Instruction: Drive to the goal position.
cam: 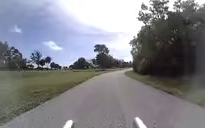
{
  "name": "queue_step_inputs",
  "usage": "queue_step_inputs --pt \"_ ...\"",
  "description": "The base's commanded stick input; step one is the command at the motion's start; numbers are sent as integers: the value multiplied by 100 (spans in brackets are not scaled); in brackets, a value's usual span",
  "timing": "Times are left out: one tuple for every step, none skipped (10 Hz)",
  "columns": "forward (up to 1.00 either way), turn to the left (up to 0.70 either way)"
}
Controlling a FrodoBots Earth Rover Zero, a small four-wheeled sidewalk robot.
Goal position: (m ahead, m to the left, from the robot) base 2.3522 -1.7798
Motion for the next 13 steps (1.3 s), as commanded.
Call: queue_step_inputs --pt "50 0" --pt "50 0" --pt "50 0" --pt "50 0" --pt "50 0" --pt "50 0" --pt "50 0" --pt "50 0" --pt "50 0" --pt "50 0" --pt "50 0" --pt "50 0" --pt "50 0"
